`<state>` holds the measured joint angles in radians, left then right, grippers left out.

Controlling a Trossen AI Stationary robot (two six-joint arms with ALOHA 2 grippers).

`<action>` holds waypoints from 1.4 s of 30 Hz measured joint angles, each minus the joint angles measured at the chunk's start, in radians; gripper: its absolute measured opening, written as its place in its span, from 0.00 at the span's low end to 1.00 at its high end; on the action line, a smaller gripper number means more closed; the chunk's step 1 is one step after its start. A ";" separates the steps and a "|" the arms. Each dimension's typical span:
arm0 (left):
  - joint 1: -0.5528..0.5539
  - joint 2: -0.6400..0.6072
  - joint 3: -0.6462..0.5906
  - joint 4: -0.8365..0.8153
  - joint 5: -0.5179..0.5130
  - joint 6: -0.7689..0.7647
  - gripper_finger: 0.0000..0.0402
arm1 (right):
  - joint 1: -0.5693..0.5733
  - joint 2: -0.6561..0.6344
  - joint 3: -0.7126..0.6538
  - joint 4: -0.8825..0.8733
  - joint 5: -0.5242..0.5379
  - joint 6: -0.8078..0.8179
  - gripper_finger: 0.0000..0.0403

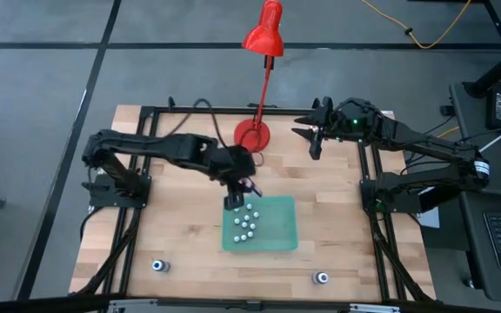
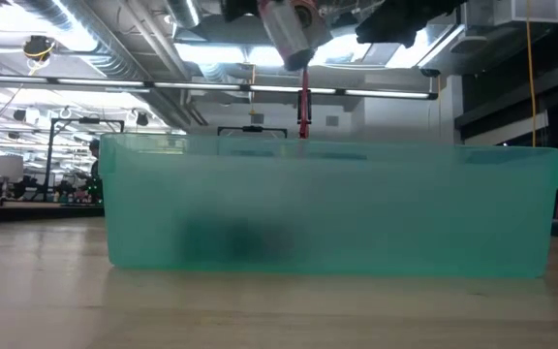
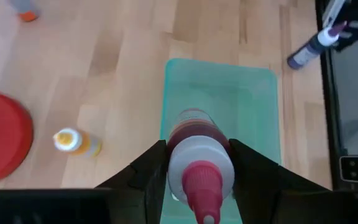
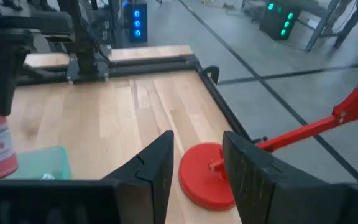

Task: Pick & Place food coloring
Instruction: Put the big red food coloring bottle into the blue bin

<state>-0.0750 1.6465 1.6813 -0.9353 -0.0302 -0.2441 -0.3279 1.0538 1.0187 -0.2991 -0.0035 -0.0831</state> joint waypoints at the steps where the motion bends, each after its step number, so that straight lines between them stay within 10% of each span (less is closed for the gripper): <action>1: 0.000 0.021 0.015 -0.002 0.003 0.011 0.35 | 0.000 0.000 0.000 -0.010 0.000 0.000 0.35; 42: -0.011 0.452 0.094 0.107 0.052 0.171 0.35 | 0.000 -0.001 0.000 -0.096 -0.001 0.001 0.35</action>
<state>-0.0859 2.0987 1.7749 -0.8287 0.0216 -0.0731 -0.3279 1.0531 1.0187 -0.3946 -0.0048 -0.0822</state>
